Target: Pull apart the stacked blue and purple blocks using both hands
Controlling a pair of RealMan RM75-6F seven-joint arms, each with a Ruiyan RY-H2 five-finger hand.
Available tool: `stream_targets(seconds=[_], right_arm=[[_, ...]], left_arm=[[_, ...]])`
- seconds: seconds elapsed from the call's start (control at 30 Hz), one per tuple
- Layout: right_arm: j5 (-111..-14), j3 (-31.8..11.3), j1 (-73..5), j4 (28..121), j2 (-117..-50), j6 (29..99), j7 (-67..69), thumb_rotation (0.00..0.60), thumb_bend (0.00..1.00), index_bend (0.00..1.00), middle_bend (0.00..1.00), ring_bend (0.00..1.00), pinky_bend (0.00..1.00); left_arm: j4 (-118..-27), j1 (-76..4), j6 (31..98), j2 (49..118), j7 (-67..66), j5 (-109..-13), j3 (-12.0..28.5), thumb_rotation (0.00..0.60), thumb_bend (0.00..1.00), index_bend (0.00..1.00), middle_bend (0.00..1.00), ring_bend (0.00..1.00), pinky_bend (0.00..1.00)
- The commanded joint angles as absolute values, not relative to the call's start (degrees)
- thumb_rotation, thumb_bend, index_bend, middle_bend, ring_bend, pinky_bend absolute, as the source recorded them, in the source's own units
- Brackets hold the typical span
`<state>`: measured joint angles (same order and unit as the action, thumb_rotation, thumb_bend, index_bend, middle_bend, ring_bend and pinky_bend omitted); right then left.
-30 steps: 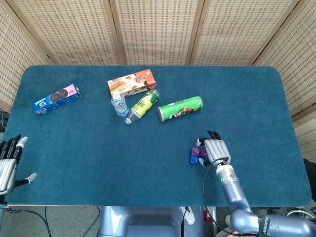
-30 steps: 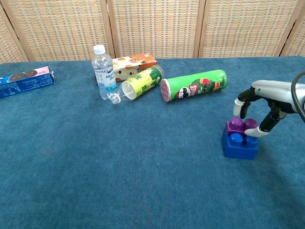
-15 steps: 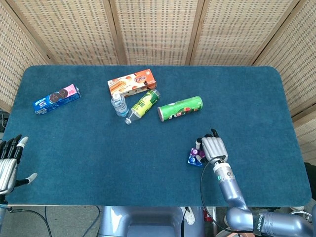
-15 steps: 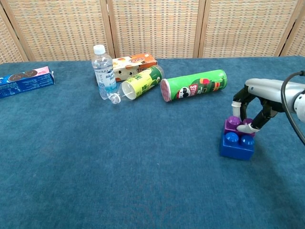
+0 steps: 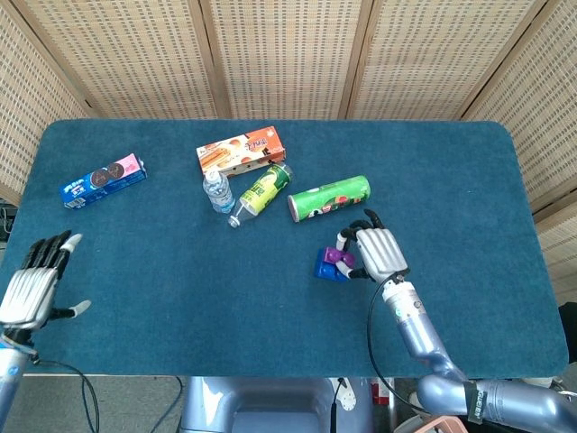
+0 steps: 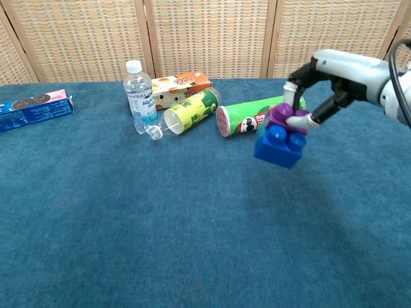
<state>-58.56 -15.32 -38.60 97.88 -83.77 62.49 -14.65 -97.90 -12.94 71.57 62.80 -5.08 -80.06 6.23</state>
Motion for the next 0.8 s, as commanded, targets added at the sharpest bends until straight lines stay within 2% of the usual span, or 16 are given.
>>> stream_targets(seconds=[0.03, 0.17, 0.47, 0.8], right_arm=[[-59.5, -19.7, -40.6, 96.1, -83.6, 56.7, -4.8, 0.6, 0.39, 0.66, 0.69, 0.25, 0.01], [-59.3, -22.2, -42.2, 95.3, -84.8, 53.9, 1.4, 0.6, 0.39, 0.66, 0.69, 0.25, 0.01], [-55.8, -24.5, -45.2, 92.3, -91.3, 54.4, 4.2, 0.6, 0.39, 0.66, 0.69, 0.25, 0.01], [-52.1, -25.4, -47.2, 91.2, -95.0, 55.6, 3.0, 0.6, 0.39, 0.66, 0.69, 0.25, 0.01]], left_arm=[[-96.1, -19.6, 64.1, 62.6, 1.4, -81.8, 8.8, 0.6, 0.0, 0.0, 0.0, 0.0, 0.0], [-94.1, -25.9, 57.7, 64.7, 7.1, -83.5, 10.6, 0.6, 0.0, 0.0, 0.0, 0.0, 0.0], [-91.0, -35.6, 49.9, 73.3, 16.0, -81.5, 14.2, 0.6, 0.0, 0.0, 0.0, 0.0, 0.02], [-92.9, -43.4, 40.1, 75.5, 15.4, -74.1, 16.2, 0.6, 0.0, 0.0, 0.0, 0.0, 0.02]])
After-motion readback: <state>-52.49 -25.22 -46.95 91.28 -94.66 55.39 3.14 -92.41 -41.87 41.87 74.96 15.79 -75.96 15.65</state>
